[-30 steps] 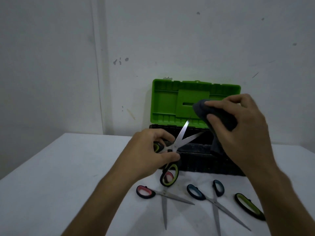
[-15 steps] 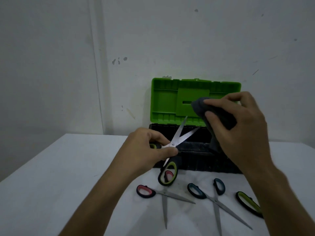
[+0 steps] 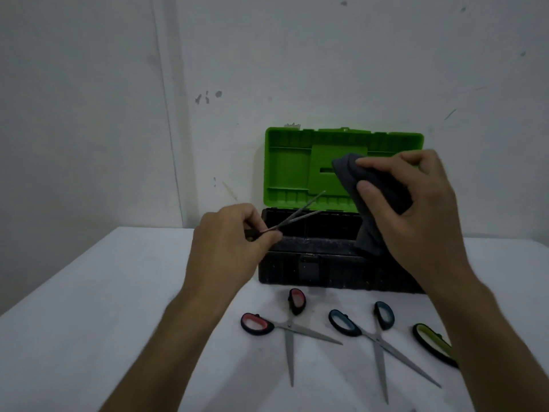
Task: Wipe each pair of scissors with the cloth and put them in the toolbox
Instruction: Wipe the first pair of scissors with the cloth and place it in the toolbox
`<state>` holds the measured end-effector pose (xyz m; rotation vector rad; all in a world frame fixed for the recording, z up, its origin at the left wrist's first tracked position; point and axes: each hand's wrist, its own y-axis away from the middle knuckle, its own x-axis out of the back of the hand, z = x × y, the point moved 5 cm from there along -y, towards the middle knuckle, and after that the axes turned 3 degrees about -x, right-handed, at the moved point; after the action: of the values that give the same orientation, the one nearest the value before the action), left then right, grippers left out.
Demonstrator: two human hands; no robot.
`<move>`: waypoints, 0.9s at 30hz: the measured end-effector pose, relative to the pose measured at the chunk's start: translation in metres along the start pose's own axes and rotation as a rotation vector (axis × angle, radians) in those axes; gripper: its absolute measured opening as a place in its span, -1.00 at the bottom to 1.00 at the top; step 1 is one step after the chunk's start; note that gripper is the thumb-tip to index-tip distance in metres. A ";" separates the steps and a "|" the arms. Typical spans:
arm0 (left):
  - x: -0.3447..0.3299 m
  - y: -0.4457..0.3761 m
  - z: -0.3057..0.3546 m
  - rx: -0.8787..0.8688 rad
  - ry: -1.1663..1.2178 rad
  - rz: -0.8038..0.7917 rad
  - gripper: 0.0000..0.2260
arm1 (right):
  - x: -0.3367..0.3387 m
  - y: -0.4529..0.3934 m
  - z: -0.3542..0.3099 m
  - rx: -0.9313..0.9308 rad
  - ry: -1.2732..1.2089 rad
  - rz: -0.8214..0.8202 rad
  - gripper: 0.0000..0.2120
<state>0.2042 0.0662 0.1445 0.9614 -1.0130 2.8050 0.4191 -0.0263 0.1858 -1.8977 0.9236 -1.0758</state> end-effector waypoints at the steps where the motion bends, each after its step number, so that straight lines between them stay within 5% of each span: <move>1: 0.001 0.001 0.000 0.000 0.001 0.015 -0.79 | 0.000 -0.001 -0.004 0.012 -0.024 -0.012 -0.72; 7: 0.003 -0.002 0.001 -0.091 0.008 0.065 -0.80 | -0.004 0.000 -0.020 0.057 -0.143 -0.127 -0.71; 16: -0.002 -0.004 0.009 -0.104 0.264 -0.113 -0.77 | -0.045 0.022 -0.032 0.136 -0.083 -0.265 -0.67; 27: -0.003 -0.005 0.002 -0.035 0.388 -0.179 -0.74 | -0.021 0.006 0.002 0.012 0.082 -0.072 -0.70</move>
<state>0.2087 0.0697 0.1472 0.4478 -0.8709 2.6644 0.4112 -0.0108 0.1722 -1.9019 0.8984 -1.2065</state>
